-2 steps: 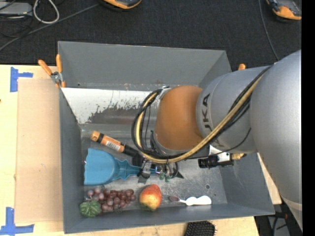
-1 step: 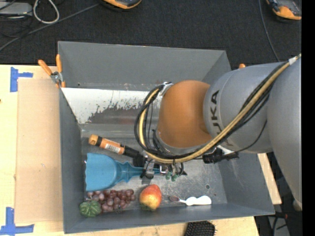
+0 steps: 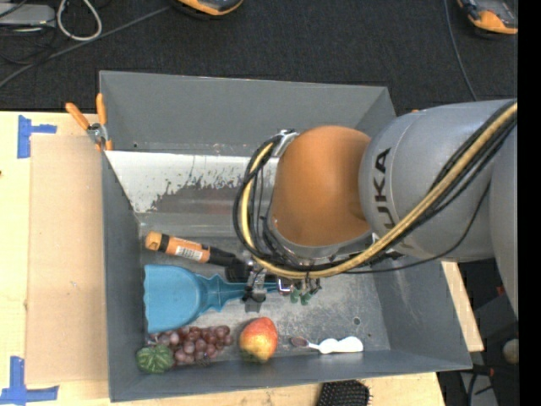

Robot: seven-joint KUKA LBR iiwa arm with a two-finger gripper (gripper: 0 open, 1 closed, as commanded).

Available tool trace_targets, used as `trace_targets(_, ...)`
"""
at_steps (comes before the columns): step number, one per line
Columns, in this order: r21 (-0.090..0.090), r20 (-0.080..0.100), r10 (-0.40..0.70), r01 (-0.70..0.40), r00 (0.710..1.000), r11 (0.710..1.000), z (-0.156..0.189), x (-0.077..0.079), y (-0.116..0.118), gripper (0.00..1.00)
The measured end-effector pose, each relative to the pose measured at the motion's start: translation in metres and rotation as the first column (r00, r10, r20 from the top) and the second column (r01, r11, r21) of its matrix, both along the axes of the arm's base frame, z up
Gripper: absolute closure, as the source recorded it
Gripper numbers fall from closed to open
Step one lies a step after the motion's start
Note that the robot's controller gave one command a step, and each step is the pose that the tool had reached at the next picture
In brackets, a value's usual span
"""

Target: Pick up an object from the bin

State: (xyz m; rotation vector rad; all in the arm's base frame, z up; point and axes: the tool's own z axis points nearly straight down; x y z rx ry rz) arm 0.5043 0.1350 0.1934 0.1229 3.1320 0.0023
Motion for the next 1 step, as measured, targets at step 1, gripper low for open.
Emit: trace_targets(1, -0.003, -0.006, 0.044, -0.044, 0.999, 0.999, 0.0155, -0.0112, -0.0075, 1.00)
